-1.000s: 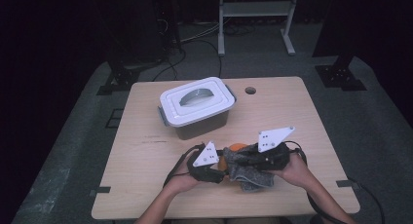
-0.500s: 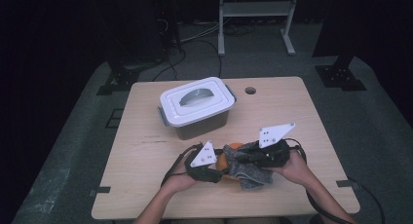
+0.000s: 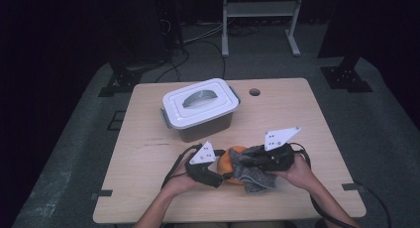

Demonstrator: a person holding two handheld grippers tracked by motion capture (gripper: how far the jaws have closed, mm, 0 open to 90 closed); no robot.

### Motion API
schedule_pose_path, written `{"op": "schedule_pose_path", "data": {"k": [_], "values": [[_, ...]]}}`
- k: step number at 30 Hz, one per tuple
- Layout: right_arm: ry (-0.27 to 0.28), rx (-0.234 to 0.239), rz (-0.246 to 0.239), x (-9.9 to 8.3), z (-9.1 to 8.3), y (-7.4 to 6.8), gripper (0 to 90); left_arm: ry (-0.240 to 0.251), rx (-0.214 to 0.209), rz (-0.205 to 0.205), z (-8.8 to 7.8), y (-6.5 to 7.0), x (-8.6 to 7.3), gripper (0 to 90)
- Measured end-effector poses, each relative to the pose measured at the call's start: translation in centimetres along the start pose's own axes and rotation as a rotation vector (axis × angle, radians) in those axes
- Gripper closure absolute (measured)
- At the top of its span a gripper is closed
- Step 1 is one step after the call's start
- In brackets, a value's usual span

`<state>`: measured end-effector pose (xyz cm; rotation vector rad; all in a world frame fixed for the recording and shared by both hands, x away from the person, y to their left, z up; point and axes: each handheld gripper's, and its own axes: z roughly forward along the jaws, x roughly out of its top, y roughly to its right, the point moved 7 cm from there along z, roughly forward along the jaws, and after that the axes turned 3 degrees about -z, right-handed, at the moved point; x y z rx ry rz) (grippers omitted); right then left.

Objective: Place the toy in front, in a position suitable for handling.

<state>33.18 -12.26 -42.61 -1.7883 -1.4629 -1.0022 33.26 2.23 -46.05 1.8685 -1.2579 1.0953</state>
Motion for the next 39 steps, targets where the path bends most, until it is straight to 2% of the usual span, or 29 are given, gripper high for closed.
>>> {"op": "schedule_pose_path", "data": {"k": [2, 3, 5, 6, 9, 15, 17, 20, 23, 24, 26, 27, 32, 34, 36, 39], "values": [[-0.001, 0.021, -0.006, 0.0, 0.6, -0.4, 76.5, 0.01, -0.015, -0.013, 0.1, 0.1, 0.1, 13.7], [-0.005, 0.027, -0.012, -0.1, 0.9, -0.7, 76.4, 0.002, -0.016, -0.006, 0.2, 0.2, 0.1, 14.4], [-0.009, 0.028, -0.019, -0.1, 1.1, -0.8, 76.4, -0.01, 0.004, 0.029, 0.4, 0.3, -0.3, 22.7], [-0.005, 0.025, -0.018, -0.1, 1.0, -0.7, 76.4, -0.009, 0.001, 0.027, 0.4, 0.3, -0.4, 25.3], [0.026, 0.006, 0.013, -0.6, 0.0, -0.1, 76.4, -0.014, 0.006, 0.027, 0.2, 0.0, -0.7, 28.7], [0.069, -0.03, 0.128, -4.0, -2.4, 1.0, 76.2, -0.02, -0.014, 0.019, -0.1, -0.4, -1.3, 30.3], [0.068, -0.032, 0.143, -4.5, -2.7, 1.0, 75.9, -0.01, -0.022, 0.009, -0.1, -0.3, -1.0, 27.2], [0.065, -0.028, 0.121, -3.9, -2.6, 0.7, 75.7, 0.017, -0.028, 0.006, 0.0, -0.2, -0.4, 16.3], [0.071, 0.0, 0.1, -3.2, -2.0, 0.3, 75.5, -0.001, -0.031, 0.009, 0.4, -0.2, -0.6, 11.5], [0.073, 0.012, 0.095, -3.0, -1.8, 0.1, 75.5, -0.006, -0.036, 0.013, 0.4, -0.2, -0.8, 12.8], [0.067, 0.012, 0.092, -3.1, -1.6, 0.1, 75.7, -0.01, -0.024, 0.031, 0.3, -0.2, -1.2, 23.8], [0.068, 0.006, 0.098, -3.3, -1.6, 0.3, 75.8, -0.009, -0.016, 0.023, 0.2, -0.3, -1.4, 28.5], [0.063, -0.064, 0.173, -4.8, -2.9, 2.1, 76.3, -0.001, 0.03, 0.04, 0.1, -0.5, -1.7, 34.2], [0.109, -0.044, 0.193, -4.6, -3.3, 2.0, 76.3, -0.001, 0.031, 0.038, 0.1, -0.4, -1.7, 34.5], [0.132, -0.007, 0.186, -4.2, -3.3, 1.5, 76.2, -0.005, 0.024, 0.043, 0.2, -0.2, -1.6, 34.4], [0.105, 0.024, 0.15, -3.9, -2.3, 0.7, 76.2, -0.009, -0.005, 0.028, 0.1, -0.1, -1.7, 33.0]]}}
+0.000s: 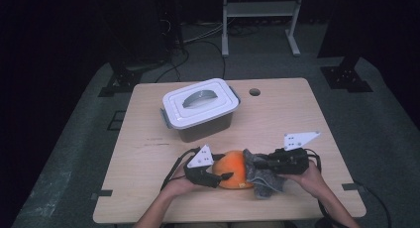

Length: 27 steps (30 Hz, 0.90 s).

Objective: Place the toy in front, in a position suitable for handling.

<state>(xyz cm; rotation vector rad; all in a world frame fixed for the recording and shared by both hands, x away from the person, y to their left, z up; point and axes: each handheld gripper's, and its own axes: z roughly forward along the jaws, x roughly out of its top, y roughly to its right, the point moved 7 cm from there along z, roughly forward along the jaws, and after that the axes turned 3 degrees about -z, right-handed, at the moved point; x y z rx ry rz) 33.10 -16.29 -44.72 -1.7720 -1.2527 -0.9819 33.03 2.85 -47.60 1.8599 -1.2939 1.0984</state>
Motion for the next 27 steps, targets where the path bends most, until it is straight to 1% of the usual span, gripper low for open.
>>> {"op": "schedule_pose_path", "data": {"k": [2, 3, 5, 7, 8, 10, 11, 12, 13, 14, 16, 17, 18, 19, 20, 21, 22, 23, 24, 25, 27], "values": [[-0.013, -0.009, -0.005, -0.2, 0.4, 0.2, 76.3, 0.007, -0.005, -0.007, -0.1, 0.0, -0.2, 32.3], [-0.016, -0.021, 0.0, -0.2, 0.3, 0.5, 76.3, 0.007, -0.006, -0.007, -0.1, 0.0, -0.2, 32.4], [-0.039, -0.059, 0.002, -0.4, 0.1, 1.0, 76.3, 0.006, -0.003, -0.002, -0.1, 0.0, -0.2, 32.6], [-0.043, -0.063, 0.009, -0.6, -0.2, 1.0, 76.2, 0.007, 0.002, 0.003, -0.1, 0.0, -0.2, 32.8], [-0.037, -0.054, 0.007, -0.5, -0.3, 0.7, 76.2, 0.005, 0.002, 0.005, -0.1, 0.0, -0.2, 32.7], [-0.012, -0.002, -0.006, -0.4, -0.3, -0.2, 76.0, 0.006, -0.001, 0.003, -0.1, 0.0, -0.2, 32.0], [-0.009, 0.015, -0.019, -0.3, -0.2, -0.6, 75.8, 0.008, -0.006, 0.005, -0.1, 0.1, -0.2, 30.9], [-0.016, 0.014, -0.035, -0.3, 0.0, -0.8, 75.8, 0.01, -0.011, 0.011, -0.1, 0.2, -0.2, 29.2], [-0.023, 0.014, -0.037, -0.4, 0.1, -0.9, 75.8, 0.014, -0.017, 0.013, -0.2, 0.2, -0.1, 27.0], [-0.027, 0.004, -0.037, -0.4, 0.1, -0.7, 76.0, 0.024, -0.029, 0.008, -0.2, 0.2, 0.0, 24.1], [-0.024, 0.005, -0.034, -0.4, 0.0, -0.4, 76.0, 0.038, -0.052, 0.002, -0.2, 0.2, 0.3, 16.5], [-0.021, 0.015, -0.036, -0.4, 0.1, -0.5, 75.9, 0.038, -0.068, -0.009, 0.0, 0.2, 0.3, 11.7], [-0.019, 0.033, -0.037, -0.3, 0.1, -0.7, 75.8, 0.042, -0.072, -0.014, 0.1, 0.3, 0.4, 7.7], [-0.015, 0.053, -0.046, -0.3, 0.3, -1.0, 75.8, 0.043, -0.063, -0.009, 0.3, 0.3, 0.3, 6.2], [-0.018, 0.06, -0.057, -0.3, 0.5, -1.1, 75.8, 0.038, -0.06, -0.01, 0.5, 0.3, 0.3, 6.1], [-0.022, 0.053, -0.06, -0.3, 0.6, -1.1, 75.7, 0.027, -0.049, -0.002, 0.5, 0.3, 0.2, 8.3], [-0.02, 0.048, -0.056, -0.3, 0.6, -1.0, 75.7, 0.021, -0.025, 0.018, 0.3, 0.2, 0.1, 15.8], [-0.017, 0.037, -0.05, -0.3, 0.5, -0.7, 76.0, 0.023, -0.016, 0.017, 0.2, 0.1, 0.1, 23.2], [-0.017, 0.016, -0.035, -0.4, 0.4, -0.3, 76.1, 0.019, -0.011, 0.022, 0.2, 0.1, 0.0, 27.2], [-0.016, -0.014, -0.021, -0.5, 0.2, 0.2, 76.1, 0.015, -0.006, 0.028, 0.1, 0.1, 0.0, 30.2], [-0.027, -0.065, -0.004, -0.9, -0.1, 1.1, 76.2, 0.015, -0.002, 0.028, 0.0, 0.1, -0.1, 32.3]]}}
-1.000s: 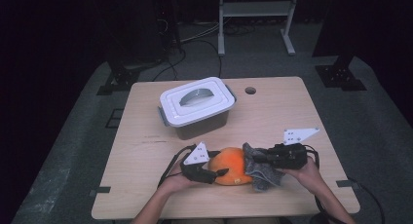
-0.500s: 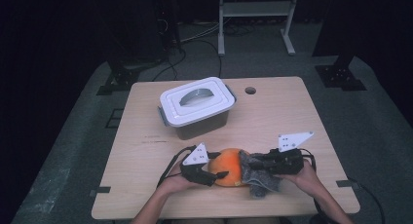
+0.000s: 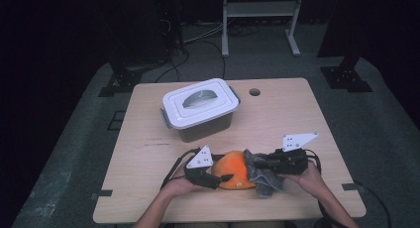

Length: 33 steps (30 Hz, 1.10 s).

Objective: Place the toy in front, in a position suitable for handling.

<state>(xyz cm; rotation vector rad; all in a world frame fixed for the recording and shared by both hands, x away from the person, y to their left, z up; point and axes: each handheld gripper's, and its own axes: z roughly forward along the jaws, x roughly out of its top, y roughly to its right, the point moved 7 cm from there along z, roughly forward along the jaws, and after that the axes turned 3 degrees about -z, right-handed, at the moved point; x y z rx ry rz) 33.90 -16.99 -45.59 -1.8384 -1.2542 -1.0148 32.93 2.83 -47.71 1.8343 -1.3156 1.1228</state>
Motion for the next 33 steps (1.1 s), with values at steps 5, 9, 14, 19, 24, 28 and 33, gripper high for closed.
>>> {"op": "schedule_pose_path", "data": {"k": [5, 9, 14, 19, 24, 28, 33], "values": [[0.021, -0.001, 0.026, -0.5, -0.8, 0.2, 76.3, 0.028, 0.054, -0.017, -0.2, -0.6, 0.2, 35.8], [0.054, 0.048, 0.0, 0.4, -0.5, -0.7, 76.0, 0.048, 0.086, -0.021, 0.0, -1.1, 0.4, 36.7], [0.009, 0.015, 0.022, -0.1, 0.4, 0.0, 76.3, 0.038, 0.062, 0.013, -0.2, -0.4, 0.1, 36.5], [0.036, 0.008, 0.031, 0.2, -0.4, 0.0, 76.1, 0.043, 0.109, 0.056, 0.1, 0.1, 0.5, 35.4], [0.026, 0.02, -0.03, 1.4, 0.2, -1.2, 76.0, 0.049, 0.106, 0.077, 0.7, 0.8, 1.2, 32.6], [-0.001, 0.026, -0.031, 0.7, 0.2, -0.9, 76.0, 0.069, 0.059, 0.036, 0.3, 0.5, 1.1, 22.4], [-0.06, 0.015, -0.054, 0.3, -0.2, -0.8, 75.6, 0.064, 0.049, -0.008, 0.0, -0.4, 0.9, 11.2]]}}
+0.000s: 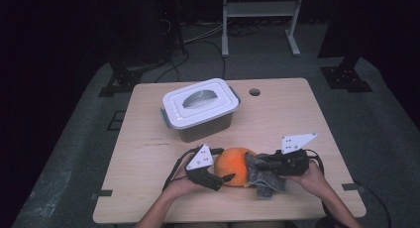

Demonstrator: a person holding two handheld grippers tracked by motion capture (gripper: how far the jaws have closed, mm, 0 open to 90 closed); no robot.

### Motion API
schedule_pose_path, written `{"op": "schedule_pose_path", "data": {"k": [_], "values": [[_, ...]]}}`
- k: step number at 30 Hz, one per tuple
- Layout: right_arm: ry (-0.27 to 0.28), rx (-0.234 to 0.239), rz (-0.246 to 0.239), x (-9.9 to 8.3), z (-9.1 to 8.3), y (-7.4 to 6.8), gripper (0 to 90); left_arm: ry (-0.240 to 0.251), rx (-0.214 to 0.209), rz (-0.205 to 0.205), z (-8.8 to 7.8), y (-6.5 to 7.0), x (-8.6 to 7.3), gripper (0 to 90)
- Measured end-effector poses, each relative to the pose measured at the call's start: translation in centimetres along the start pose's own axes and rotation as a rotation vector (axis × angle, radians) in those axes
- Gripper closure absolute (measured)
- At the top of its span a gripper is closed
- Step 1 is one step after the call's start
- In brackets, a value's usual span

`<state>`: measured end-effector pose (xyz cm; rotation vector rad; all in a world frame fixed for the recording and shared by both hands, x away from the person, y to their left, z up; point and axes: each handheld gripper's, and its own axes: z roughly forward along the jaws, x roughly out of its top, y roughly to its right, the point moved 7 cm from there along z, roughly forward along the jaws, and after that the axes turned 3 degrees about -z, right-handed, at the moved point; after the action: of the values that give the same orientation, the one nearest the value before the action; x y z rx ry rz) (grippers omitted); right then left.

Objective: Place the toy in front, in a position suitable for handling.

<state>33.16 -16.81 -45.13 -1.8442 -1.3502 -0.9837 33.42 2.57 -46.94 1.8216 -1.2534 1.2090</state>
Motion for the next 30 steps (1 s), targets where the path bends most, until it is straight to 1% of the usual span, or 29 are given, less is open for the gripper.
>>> {"op": "schedule_pose_path", "data": {"k": [1, 2, 3, 5, 6, 8, 9, 10, 11, 13, 15, 17, 18, 19, 20, 21, 23, 27, 28, 30], "values": [[-0.001, 0.005, 0.0, 0.1, -0.1, 0.0, 75.7, -0.004, -0.007, -0.016, 0.0, -0.1, -0.2, 12.5], [0.007, 0.007, -0.003, 0.4, -0.1, -0.1, 75.7, -0.008, -0.015, -0.015, 0.0, 0.0, -0.3, 16.0], [0.015, 0.011, -0.005, 0.7, 0.0, -0.2, 75.8, -0.01, -0.011, 0.001, 0.0, 0.1, -0.3, 21.1], [0.04, 0.025, -0.018, 1.6, 0.1, -0.5, 75.8, -0.015, -0.006, 0.027, 0.0, 0.5, -0.1, 26.6], [0.051, 0.035, -0.024, 2.1, 0.3, -0.7, 75.8, -0.013, -0.009, 0.041, 0.1, 0.8, 0.1, 28.2], [0.033, 0.031, -0.049, 2.8, 0.9, -0.8, 75.7, -0.023, -0.018, 0.069, 0.3, 1.5, 0.3, 28.9], [0.026, 0.028, -0.057, 2.9, 1.1, -0.8, 75.7, -0.027, -0.018, 0.075, 0.3, 1.6, 0.3, 28.7], [0.023, 0.032, -0.054, 3.0, 1.2, -0.7, 75.7, -0.031, -0.017, 0.075, 0.2, 1.5, 0.2, 28.6], [0.026, 0.036, -0.045, 2.9, 1.2, -0.6, 75.7, -0.03, -0.021, 0.065, 0.1, 1.4, 0.1, 28.2], [0.018, 0.019, -0.036, 2.4, 0.9, -0.1, 75.7, -0.033, -0.024, 0.049, -0.2, 0.9, -0.2, 26.4], [0.015, 0.009, -0.016, 1.6, 0.5, 0.3, 75.7, -0.022, -0.026, 0.026, -0.3, 0.5, -0.3, 20.8], [0.023, 0.005, 0.004, 1.0, 0.3, 0.4, 75.7, -0.023, -0.009, -0.013, -0.2, 0.1, -0.3, 14.6], [0.03, 0.005, 0.009, 0.8, 0.1, 0.4, 75.7, -0.024, -0.012, -0.025, -0.2, 0.0, -0.3, 13.2], [0.031, 0.004, 0.011, 0.8, 0.0, 0.3, 75.7, -0.029, -0.022, -0.035, -0.1, 0.1, -0.4, 13.5], [0.035, 0.004, 0.007, 0.9, 0.0, 0.2, 75.7, -0.036, -0.033, -0.028, 0.0, 0.2, -0.5, 16.2], [0.04, 0.005, 0.002, 1.0, 0.0, 0.1, 75.7, -0.037, -0.031, -0.011, 0.0, 0.4, -0.5, 20.6], [0.043, 0.013, -0.014, 1.6, 0.2, -0.4, 75.7, -0.044, -0.019, -0.005, 0.1, 0.6, -0.4, 26.8], [0.048, 0.015, -0.048, 2.6, 1.2, -1.1, 74.9, -0.069, 0.014, -0.005, 0.5, 1.2, -0.2, 31.5], [0.045, 0.013, -0.048, 2.6, 1.3, -1.1, 75.0, -0.071, 0.016, -0.006, 0.4, 1.2, -0.2, 31.8], [0.046, 0.018, -0.039, 2.4, 1.2, -0.8, 75.8, -0.063, 0.001, -0.007, 0.2, 1.2, -0.2, 31.7]]}}
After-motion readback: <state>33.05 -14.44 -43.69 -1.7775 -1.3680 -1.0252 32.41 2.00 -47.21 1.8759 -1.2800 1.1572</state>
